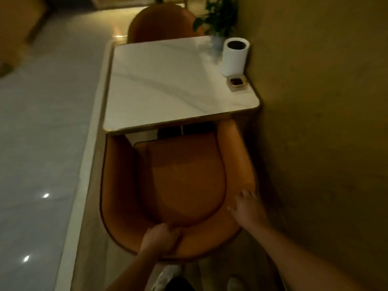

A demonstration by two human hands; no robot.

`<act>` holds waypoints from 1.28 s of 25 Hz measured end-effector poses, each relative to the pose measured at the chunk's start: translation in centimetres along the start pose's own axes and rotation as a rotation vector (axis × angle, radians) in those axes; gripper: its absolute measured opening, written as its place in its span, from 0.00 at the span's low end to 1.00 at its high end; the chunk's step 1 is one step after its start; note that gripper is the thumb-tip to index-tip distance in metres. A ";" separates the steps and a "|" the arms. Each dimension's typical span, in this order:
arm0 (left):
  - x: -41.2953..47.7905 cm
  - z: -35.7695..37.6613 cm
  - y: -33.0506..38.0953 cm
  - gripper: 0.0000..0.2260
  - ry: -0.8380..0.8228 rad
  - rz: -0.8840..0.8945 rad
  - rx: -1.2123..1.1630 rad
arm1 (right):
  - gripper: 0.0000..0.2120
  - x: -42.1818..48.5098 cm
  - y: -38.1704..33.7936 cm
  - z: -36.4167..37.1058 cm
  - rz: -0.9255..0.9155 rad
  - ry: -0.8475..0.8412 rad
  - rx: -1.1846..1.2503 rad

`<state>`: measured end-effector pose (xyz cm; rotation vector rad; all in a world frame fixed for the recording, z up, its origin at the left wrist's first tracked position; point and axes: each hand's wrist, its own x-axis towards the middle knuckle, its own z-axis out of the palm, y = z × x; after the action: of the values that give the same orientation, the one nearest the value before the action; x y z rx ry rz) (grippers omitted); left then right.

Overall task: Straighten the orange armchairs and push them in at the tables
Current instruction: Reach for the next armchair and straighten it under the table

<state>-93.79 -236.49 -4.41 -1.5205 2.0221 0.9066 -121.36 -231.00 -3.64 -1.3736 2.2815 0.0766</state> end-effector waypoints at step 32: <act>-1.6 3.2 0.5 0.17 0.270 -0.448 -0.063 | 0.50 4.4 5.7 5.0 0.427 -0.037 0.586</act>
<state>-93.86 -233.00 -5.36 -2.1117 1.7158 0.6138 -126.02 -230.34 -11.00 -0.5799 2.2696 -0.3948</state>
